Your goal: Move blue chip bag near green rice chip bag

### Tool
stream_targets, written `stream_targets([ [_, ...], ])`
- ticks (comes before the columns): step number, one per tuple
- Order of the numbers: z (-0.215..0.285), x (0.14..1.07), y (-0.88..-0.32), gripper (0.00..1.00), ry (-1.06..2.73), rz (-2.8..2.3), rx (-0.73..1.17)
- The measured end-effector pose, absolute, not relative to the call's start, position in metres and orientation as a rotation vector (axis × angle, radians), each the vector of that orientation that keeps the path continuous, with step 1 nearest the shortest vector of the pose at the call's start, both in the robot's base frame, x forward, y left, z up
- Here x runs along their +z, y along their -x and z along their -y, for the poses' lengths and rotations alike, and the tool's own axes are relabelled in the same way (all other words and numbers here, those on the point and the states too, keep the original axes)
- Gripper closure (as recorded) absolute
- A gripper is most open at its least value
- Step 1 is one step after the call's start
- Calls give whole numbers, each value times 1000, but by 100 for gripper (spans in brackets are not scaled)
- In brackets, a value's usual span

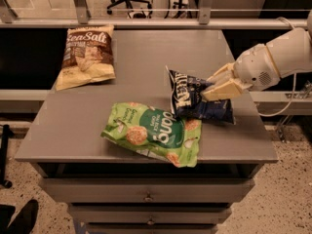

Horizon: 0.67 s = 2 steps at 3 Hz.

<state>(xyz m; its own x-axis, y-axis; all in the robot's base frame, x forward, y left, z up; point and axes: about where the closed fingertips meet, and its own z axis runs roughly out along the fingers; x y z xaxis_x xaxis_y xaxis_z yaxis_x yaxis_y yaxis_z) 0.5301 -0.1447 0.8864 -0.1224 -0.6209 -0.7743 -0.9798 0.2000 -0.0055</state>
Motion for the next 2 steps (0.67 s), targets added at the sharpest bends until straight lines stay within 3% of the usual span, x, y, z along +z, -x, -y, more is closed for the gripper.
stream_targets([
  [2, 166, 881, -527, 52, 1441, -1877, 721],
])
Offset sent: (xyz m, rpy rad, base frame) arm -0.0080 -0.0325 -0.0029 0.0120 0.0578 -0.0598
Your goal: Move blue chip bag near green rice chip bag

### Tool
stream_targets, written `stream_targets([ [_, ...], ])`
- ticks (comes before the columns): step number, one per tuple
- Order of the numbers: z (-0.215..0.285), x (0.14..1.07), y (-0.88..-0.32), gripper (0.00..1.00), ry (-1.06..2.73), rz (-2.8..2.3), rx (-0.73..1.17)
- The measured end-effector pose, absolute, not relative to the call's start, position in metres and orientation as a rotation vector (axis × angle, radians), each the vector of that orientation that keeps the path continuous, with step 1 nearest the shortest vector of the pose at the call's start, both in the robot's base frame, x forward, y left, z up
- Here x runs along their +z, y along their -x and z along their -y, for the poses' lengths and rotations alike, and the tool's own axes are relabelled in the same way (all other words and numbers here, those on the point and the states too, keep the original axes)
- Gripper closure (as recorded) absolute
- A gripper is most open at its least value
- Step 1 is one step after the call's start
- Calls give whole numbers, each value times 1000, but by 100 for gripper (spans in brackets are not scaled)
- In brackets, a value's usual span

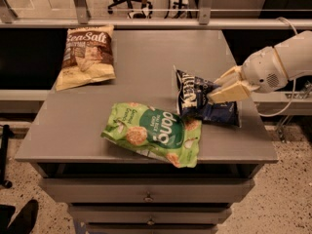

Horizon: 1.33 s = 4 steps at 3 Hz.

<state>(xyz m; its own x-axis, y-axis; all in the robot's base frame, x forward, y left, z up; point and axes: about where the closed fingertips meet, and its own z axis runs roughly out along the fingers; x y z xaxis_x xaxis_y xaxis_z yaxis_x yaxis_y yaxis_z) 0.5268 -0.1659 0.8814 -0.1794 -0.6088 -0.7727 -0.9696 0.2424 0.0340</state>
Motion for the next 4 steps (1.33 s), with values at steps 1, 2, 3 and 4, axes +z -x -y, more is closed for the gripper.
stream_targets([
  [1, 171, 891, -522, 21, 1428, -1886, 739],
  [2, 181, 901, -521, 0, 1402, -1889, 743],
  [3, 205, 913, -520, 0, 1362, -1885, 725],
  [4, 263, 936, -515, 0, 1276, -1837, 672],
])
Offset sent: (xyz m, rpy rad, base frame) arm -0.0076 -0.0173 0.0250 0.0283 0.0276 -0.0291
